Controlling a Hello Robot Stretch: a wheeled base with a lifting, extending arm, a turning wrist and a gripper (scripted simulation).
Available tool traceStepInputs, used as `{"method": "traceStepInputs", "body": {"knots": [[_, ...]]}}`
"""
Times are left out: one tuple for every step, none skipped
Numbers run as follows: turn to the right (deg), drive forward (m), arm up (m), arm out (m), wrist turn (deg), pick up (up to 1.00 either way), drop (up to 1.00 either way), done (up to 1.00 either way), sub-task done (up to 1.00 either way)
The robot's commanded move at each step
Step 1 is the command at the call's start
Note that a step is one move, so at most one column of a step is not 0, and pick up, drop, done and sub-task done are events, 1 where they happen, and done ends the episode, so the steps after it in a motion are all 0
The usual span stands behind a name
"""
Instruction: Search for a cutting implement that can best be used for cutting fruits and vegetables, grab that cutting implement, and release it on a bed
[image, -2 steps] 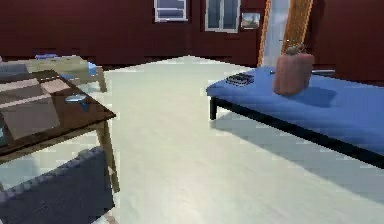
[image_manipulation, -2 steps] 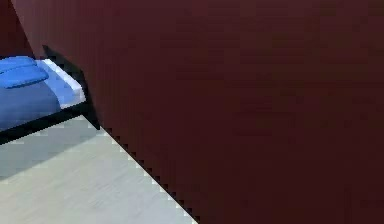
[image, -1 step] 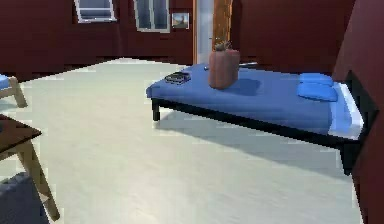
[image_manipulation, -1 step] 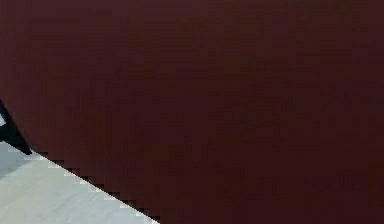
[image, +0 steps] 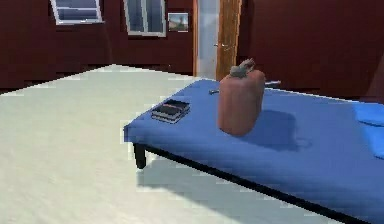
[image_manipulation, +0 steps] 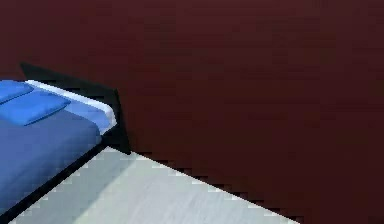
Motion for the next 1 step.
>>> {"method": "traceStepInputs", "body": {"knots": [[15.0, 0.00, 0.00, 0.00, 0.0, 0.00, 0.00, 0.00, 0.00]]}}
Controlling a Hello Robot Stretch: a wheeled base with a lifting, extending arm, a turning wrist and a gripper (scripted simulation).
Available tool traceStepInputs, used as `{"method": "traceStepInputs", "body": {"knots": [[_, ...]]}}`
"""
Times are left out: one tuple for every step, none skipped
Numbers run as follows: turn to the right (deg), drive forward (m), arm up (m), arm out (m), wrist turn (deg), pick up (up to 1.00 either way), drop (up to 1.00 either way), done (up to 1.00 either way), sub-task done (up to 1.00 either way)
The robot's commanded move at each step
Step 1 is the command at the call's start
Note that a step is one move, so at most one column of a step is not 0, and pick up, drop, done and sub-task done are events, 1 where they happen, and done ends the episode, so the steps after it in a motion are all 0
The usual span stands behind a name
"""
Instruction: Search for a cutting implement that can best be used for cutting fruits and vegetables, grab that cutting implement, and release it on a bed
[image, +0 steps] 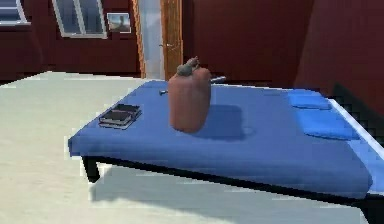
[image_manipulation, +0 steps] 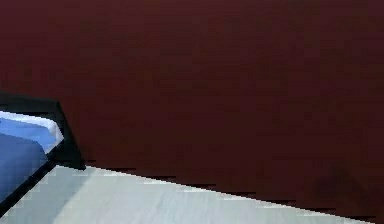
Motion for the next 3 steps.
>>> {"method": "traceStepInputs", "body": {"knots": [[0.0, 0.15, 0.00, 0.00, 0.0, 0.00, 0.00, 0.00, 0.00], [-45.0, 0.00, 0.00, 0.00, 0.0, 0.00, 0.00, 0.00, 0.00], [-18.0, 0.00, 0.00, 0.00, 0.0, 0.00, 0.00, 0.00, 0.00]]}}
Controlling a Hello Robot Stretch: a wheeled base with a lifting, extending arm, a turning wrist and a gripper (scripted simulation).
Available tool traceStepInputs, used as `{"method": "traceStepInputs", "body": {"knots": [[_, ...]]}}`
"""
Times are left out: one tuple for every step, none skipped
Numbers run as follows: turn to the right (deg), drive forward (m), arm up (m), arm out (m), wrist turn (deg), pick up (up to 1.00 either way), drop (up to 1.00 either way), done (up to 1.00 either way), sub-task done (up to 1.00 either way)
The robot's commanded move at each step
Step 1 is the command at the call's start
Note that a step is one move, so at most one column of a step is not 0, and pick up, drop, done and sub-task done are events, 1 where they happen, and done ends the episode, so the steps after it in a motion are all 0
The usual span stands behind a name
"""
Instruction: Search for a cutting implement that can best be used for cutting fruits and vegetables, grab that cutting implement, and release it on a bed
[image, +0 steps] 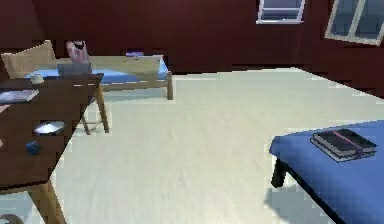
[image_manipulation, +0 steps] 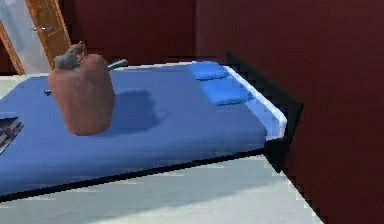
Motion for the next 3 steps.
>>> {"method": "traceStepInputs", "body": {"knots": [[0.0, 1.00, 0.00, 0.00, 0.0, 0.00, 0.00, 0.00, 0.00], [-3.0, 0.00, 0.00, 0.00, 0.0, 0.00, 0.00, 0.00, 0.00], [0.0, 0.50, 0.00, 0.00, 0.0, 0.00, 0.00, 0.00, 0.00]]}}
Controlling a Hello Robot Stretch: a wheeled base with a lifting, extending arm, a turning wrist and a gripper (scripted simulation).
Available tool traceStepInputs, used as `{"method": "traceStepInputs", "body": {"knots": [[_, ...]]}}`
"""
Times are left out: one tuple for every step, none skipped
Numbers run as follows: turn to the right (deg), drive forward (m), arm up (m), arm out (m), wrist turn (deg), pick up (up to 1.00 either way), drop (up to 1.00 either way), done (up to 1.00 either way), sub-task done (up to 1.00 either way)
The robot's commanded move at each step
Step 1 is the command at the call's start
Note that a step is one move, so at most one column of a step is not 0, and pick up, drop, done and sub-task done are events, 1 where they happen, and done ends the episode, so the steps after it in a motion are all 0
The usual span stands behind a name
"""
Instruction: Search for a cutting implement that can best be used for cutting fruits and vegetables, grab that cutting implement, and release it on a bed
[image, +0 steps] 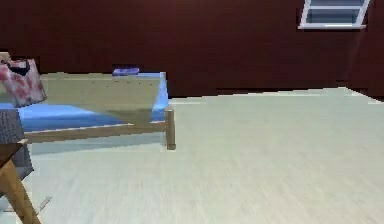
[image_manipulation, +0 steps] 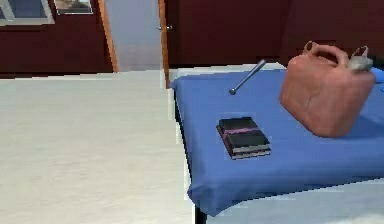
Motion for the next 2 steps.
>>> {"method": "traceStepInputs", "body": {"knots": [[45.0, 0.00, 0.00, 0.00, 0.0, 0.00, 0.00, 0.00, 0.00], [9.0, 0.00, 0.00, 0.00, 0.0, 0.00, 0.00, 0.00, 0.00]]}}
